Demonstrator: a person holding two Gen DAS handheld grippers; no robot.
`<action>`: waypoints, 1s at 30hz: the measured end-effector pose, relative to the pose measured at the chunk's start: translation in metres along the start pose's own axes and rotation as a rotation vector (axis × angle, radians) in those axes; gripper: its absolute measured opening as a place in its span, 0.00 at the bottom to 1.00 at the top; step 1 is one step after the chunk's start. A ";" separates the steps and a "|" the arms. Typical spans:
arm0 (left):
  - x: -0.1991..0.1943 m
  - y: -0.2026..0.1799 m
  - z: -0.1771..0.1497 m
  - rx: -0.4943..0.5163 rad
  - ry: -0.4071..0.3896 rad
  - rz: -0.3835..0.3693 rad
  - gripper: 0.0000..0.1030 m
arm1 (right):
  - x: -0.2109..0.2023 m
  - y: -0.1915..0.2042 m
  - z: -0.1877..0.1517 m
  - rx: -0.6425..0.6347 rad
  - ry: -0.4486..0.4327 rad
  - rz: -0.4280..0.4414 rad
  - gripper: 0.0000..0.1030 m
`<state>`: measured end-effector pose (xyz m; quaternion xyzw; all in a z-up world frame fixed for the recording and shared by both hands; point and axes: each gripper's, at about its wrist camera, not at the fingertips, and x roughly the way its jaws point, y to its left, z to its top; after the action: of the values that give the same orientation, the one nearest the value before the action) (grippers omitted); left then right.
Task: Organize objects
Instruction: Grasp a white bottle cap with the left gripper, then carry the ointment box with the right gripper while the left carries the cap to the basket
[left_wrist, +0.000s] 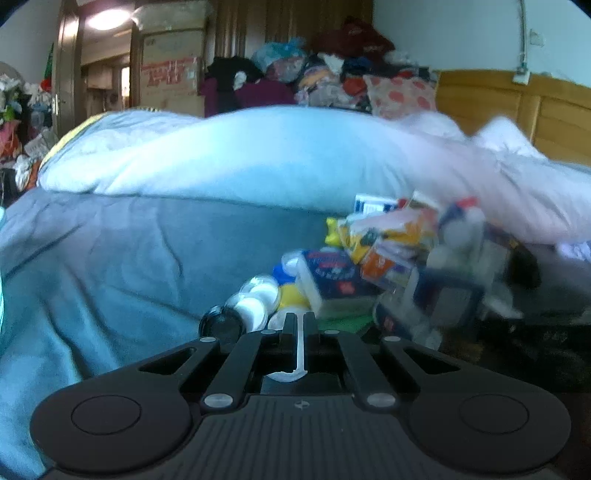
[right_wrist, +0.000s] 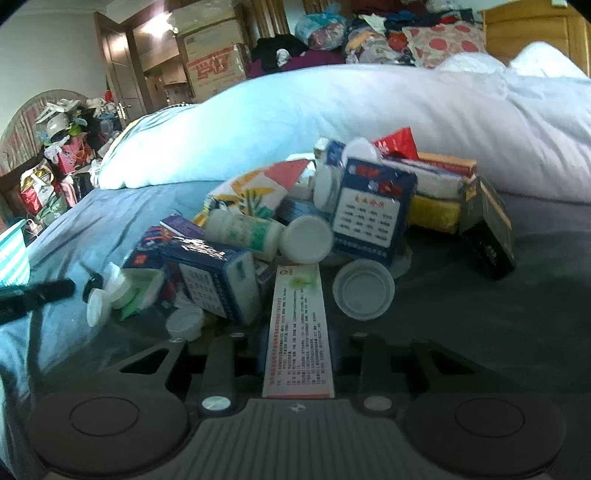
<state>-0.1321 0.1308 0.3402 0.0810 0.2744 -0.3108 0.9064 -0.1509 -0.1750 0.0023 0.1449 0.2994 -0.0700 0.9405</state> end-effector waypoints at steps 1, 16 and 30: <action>0.003 0.001 -0.003 0.002 0.022 -0.004 0.17 | -0.001 0.001 0.000 -0.006 0.000 0.000 0.31; 0.053 0.008 -0.016 0.005 0.098 0.005 0.40 | 0.004 0.004 -0.005 -0.018 0.015 -0.001 0.31; -0.016 -0.006 0.003 -0.003 0.003 -0.033 0.39 | -0.048 0.008 0.007 -0.028 -0.061 0.025 0.31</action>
<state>-0.1453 0.1335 0.3520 0.0755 0.2777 -0.3254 0.9007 -0.1840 -0.1677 0.0371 0.1332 0.2695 -0.0584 0.9520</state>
